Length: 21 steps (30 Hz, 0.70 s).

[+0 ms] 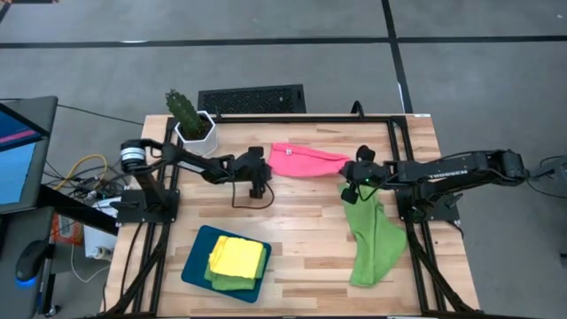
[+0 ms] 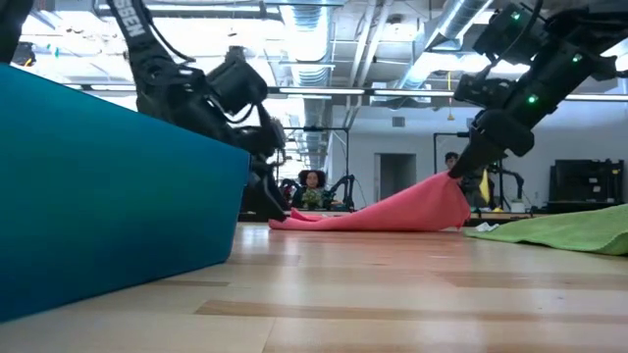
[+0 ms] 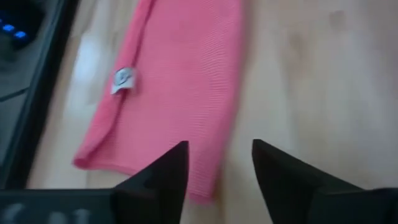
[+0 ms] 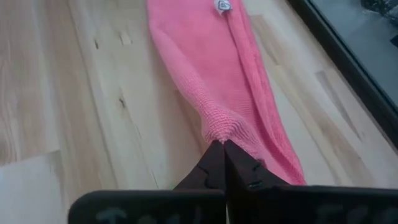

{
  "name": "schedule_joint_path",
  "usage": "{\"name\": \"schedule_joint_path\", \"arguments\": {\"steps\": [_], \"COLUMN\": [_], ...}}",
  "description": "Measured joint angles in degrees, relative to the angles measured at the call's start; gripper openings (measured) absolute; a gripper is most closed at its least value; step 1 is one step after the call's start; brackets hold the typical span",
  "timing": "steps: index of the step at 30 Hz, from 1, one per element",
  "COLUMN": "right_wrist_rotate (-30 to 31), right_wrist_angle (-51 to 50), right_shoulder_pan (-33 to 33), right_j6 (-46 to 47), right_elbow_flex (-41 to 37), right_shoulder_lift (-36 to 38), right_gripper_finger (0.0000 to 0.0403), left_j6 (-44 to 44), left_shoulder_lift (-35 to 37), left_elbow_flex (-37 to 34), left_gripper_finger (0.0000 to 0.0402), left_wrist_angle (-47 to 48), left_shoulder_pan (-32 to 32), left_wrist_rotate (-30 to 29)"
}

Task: Fold microfiber towels
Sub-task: Fold the pink microfiber

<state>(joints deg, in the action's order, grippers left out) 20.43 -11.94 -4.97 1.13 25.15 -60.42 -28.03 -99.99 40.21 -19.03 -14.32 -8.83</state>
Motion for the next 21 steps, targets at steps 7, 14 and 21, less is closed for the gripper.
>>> {"name": "schedule_joint_path", "arguments": {"steps": [7, 14, 21], "right_wrist_rotate": [-1.0, -1.0, -1.1], "right_wrist_angle": [0.0, 0.1, 0.1], "right_shoulder_pan": [0.0, 0.0, 0.1], "right_j6": [-0.1, -1.4, -1.1], "right_elbow_flex": [0.0, 0.0, 0.0], "right_shoulder_lift": [0.0, 0.0, 0.0], "right_gripper_finger": [0.0008, 0.0010, 0.0009], "left_j6": [-0.5, 2.5, 5.8], "left_shoulder_lift": [-2.4, -3.9, -4.1], "left_elbow_flex": [3.5, 3.9, 3.8], "left_gripper_finger": [0.0213, 0.0193, 0.0124], "left_wrist_angle": [6.3, 8.1, 8.1], "left_shoulder_pan": [-0.3, -1.5, -4.3], "left_wrist_rotate": [-1.5, -0.5, 3.2]}}
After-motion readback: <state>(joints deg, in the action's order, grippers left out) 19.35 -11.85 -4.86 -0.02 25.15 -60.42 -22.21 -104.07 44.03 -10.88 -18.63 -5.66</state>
